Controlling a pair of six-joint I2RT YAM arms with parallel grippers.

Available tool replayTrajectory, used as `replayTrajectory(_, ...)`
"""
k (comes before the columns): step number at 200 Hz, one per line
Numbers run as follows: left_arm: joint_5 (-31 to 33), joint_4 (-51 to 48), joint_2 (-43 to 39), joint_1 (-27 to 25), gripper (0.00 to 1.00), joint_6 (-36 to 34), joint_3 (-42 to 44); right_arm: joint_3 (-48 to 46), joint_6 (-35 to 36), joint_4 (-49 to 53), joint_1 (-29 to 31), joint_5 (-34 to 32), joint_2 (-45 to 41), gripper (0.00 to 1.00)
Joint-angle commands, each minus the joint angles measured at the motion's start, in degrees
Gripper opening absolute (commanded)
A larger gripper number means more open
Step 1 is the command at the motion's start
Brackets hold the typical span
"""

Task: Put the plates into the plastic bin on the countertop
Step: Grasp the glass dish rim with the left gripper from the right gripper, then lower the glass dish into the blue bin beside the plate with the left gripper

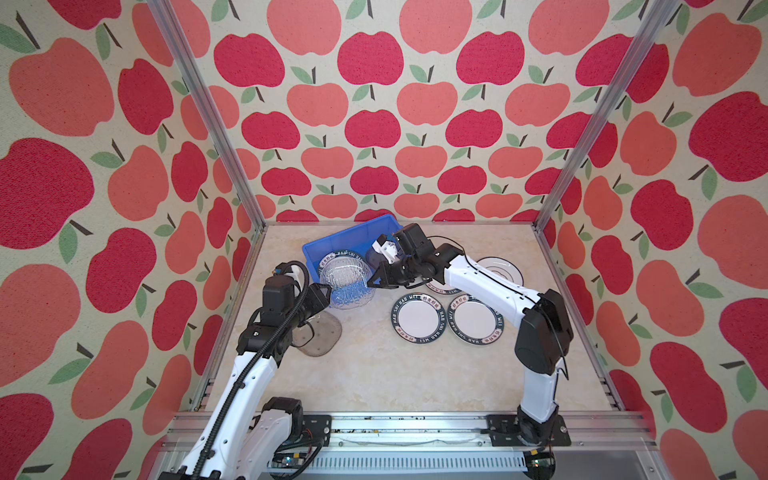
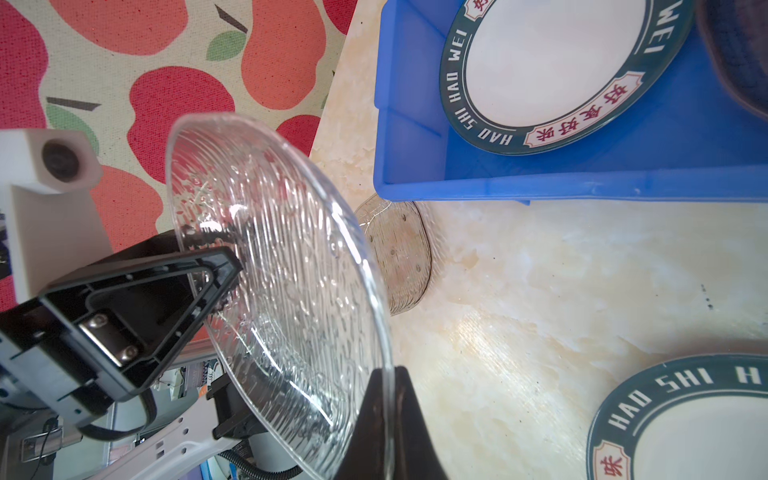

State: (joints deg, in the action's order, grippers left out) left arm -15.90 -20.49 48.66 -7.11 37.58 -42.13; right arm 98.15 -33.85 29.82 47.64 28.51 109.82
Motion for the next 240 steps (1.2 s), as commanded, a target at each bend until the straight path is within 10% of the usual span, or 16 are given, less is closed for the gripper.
replayTrajectory(1,0.79,0.21,-0.95,0.43,0.44,-0.05,-0.30,0.42,1.24,1.73,0.78,-1.94,-1.64,0.00)
replayTrajectory(98,-0.01,1.54,3.81,0.34,0.00,0.55,-1.55,4.09,5.46,6.29,2.50,-8.82,-0.89,0.00)
replayTrajectory(141,-0.35,2.90,6.41,0.03,0.00,1.05,-2.78,5.12,5.40,6.76,1.64,-9.99,-0.72,0.18)
replayTrajectory(164,-0.01,4.54,8.98,-0.11,0.00,1.91,-4.71,6.11,5.37,7.93,0.15,-11.16,-0.85,0.43)
replayTrajectory(240,4.46,11.76,30.22,-3.72,0.00,2.06,-20.76,-0.32,5.28,8.17,-12.87,-16.83,-11.10,0.51)
